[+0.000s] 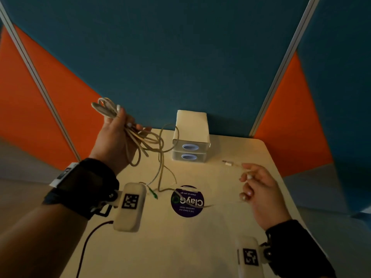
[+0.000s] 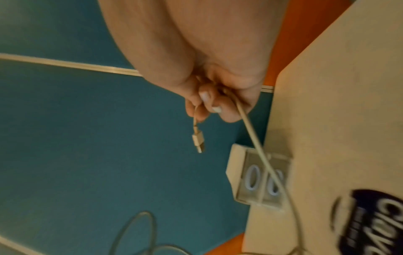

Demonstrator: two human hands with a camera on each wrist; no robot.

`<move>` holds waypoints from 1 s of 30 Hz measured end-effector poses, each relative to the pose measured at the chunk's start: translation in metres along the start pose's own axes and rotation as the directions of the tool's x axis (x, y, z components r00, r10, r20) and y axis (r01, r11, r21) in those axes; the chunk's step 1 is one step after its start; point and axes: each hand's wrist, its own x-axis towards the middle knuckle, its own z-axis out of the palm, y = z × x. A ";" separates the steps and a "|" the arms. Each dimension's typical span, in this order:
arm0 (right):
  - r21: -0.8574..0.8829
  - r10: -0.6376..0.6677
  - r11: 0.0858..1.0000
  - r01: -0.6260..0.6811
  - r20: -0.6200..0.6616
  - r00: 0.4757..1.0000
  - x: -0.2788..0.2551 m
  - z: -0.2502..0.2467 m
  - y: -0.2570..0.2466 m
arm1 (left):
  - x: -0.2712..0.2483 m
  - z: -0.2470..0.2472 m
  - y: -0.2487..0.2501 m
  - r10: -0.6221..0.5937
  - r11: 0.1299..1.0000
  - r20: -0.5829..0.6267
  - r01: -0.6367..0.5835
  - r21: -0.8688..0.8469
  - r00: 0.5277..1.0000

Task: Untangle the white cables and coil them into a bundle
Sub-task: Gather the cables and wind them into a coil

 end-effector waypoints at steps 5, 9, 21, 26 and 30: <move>-0.222 0.160 0.961 -0.164 -0.034 0.987 0.007 0.014 0.056 | 0.000 0.013 0.001 0.008 0.998 -0.002 -0.008 -0.066 1.000; -0.553 0.172 0.817 -0.162 -0.034 0.985 0.023 0.018 0.095 | -0.004 0.021 -0.002 -0.040 0.994 0.095 0.049 -0.101 0.995; -0.182 -0.236 0.948 0.260 0.144 0.961 -0.022 0.076 -0.012 | -0.030 0.043 -0.023 -0.142 0.985 0.187 0.158 -0.069 0.972; -0.232 -0.080 0.956 0.181 0.389 0.918 -0.035 0.095 -0.030 | -0.037 0.052 -0.029 -0.149 0.987 0.204 0.159 -0.037 0.968; -0.165 -0.009 0.984 0.066 0.321 0.947 -0.033 0.091 -0.022 | -0.039 0.051 -0.026 -0.157 0.980 0.173 0.175 -0.094 0.972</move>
